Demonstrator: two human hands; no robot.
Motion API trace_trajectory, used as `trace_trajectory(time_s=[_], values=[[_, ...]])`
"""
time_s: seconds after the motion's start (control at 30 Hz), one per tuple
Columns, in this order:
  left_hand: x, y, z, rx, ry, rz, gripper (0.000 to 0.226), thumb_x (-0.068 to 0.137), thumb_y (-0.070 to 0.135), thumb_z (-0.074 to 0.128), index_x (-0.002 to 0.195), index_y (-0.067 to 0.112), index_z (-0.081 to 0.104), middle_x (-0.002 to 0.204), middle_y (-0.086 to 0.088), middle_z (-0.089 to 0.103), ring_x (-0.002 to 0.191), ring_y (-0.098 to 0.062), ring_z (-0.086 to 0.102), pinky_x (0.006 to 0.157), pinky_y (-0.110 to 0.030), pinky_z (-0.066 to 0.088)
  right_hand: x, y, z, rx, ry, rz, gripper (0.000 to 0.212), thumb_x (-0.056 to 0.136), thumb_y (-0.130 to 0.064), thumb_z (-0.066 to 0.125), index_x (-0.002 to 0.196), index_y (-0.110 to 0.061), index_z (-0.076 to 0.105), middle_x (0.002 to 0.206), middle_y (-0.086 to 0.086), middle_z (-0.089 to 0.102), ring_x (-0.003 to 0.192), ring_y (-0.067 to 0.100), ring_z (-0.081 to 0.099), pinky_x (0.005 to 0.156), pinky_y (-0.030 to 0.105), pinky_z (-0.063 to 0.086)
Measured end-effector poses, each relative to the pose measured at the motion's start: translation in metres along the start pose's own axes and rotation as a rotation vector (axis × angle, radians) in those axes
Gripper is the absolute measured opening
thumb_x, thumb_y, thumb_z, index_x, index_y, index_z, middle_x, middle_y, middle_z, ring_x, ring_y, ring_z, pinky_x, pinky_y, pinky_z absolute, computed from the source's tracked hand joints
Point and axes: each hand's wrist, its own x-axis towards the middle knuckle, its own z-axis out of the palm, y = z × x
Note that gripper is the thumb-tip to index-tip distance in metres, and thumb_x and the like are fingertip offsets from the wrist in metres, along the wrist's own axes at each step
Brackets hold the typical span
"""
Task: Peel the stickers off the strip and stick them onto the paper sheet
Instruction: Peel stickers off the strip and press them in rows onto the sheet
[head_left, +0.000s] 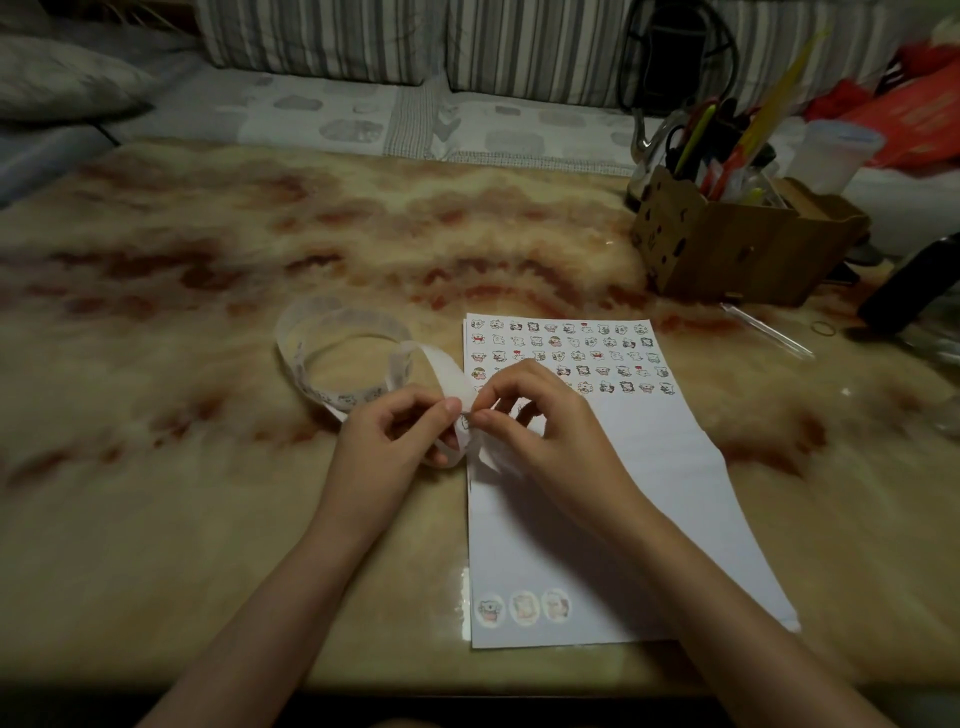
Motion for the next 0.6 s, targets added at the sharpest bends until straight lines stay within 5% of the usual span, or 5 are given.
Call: trace_trajectory(time_s=[0.23,0.43,0.6], values=[[0.002,-0.002,-0.002,0.025,0.021,-0.001,0.016,0.089,0.006,0.059,0.081,-0.005,0.066,0.064,-0.006,0.066,0.052,-0.008,0.06,0.055,-0.013,0.048,-0.004,-0.003,-0.007,0.072,-0.014,-0.013,0.005,0.084,-0.011,0.065,0.081,-0.016,0.063,0.086,-0.008,0.061,0.082,0.008,0.057,0.072,0.018,0.042],[-0.002,-0.002,-0.001,0.104,0.008,0.029,0.017,0.089,0.009,0.06,0.077,0.0,0.066,0.063,-0.003,0.067,0.053,-0.003,0.058,0.055,-0.013,0.046,0.006,0.002,-0.042,0.233,0.08,0.326,0.008,0.079,-0.011,0.074,0.077,-0.013,0.067,0.065,-0.002,0.063,0.054,0.003,0.053,0.044,0.014,0.039],[-0.002,-0.004,0.0,0.144,-0.011,0.023,0.016,0.089,0.012,0.061,0.078,0.002,0.067,0.068,-0.007,0.067,0.057,-0.001,0.059,0.058,-0.014,0.046,0.012,0.02,-0.078,0.136,0.125,0.508,0.011,0.082,-0.005,0.07,0.073,-0.01,0.066,0.052,-0.01,0.065,0.04,-0.004,0.051,0.039,0.008,0.034]])
